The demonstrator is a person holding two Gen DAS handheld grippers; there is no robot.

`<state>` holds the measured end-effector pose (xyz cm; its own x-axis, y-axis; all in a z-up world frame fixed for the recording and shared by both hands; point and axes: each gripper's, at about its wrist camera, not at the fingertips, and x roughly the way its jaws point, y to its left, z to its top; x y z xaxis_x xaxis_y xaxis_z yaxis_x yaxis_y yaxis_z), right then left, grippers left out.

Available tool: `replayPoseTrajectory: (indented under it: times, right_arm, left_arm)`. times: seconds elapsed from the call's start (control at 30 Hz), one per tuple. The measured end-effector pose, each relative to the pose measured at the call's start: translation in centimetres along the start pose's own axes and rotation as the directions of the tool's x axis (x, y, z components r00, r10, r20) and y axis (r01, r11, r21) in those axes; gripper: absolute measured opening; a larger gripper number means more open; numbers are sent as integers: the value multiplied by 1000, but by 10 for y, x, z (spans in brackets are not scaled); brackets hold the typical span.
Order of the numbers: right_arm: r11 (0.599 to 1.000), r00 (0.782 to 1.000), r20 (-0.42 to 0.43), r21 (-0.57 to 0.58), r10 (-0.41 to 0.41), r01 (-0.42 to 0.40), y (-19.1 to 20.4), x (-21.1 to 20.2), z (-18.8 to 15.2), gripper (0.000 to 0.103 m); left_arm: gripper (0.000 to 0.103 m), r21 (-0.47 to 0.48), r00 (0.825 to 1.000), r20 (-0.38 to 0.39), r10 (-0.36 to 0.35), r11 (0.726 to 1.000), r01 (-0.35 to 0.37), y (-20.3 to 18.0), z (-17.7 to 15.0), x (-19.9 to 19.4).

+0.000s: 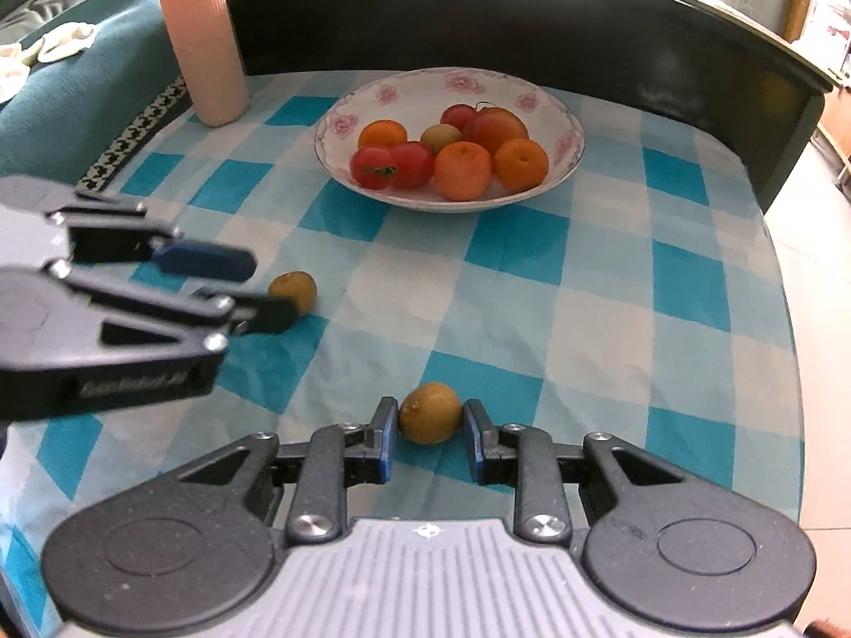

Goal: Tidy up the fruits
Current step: 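Grasp a small brown fruit with the left tool while the right tool grasps the other, then carry both brown fruits into the plate and open both tools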

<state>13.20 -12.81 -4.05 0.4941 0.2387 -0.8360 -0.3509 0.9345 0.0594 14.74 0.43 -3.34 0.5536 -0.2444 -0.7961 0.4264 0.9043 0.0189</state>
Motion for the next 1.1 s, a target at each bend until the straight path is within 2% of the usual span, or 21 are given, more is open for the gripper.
replayPoseTrajectory:
  times: [0.17, 0.27, 0.5, 0.67, 0.87, 1.1]
  right_arm:
    - [1000, 1000, 6, 1, 9, -9, -2, 0, -2, 41]
    - [1000, 1000, 8, -1, 5, -5, -4, -1, -3, 41]
    - [1000, 1000, 8, 2, 10, -10, -5, -1, -3, 41]
    - [1000, 1000, 6, 14, 24, -24, -9, -2, -1, 41]
    - [999, 1000, 15, 29, 22, -22, -12, -4, 4, 41]
    - [999, 999, 45, 44, 22, -24, -11, -9, 18, 41]
  left_arm:
    - [45, 16, 1000, -22, 7, 1000, -6, -3, -5, 7]
    - [40, 16, 1000, -29, 8, 1000, -7, -4, -4, 9]
    - [34, 33, 999, -36, 20, 999, -19, -6, -3, 11]
    - [32, 34, 999, -38, -1, 999, 2, -9, -3, 6]
    - [32, 47, 999, -33, -16, 999, 18, -15, -2, 0]
    - [31, 24, 1000, 8, -9, 1000, 8, -14, 9, -12]
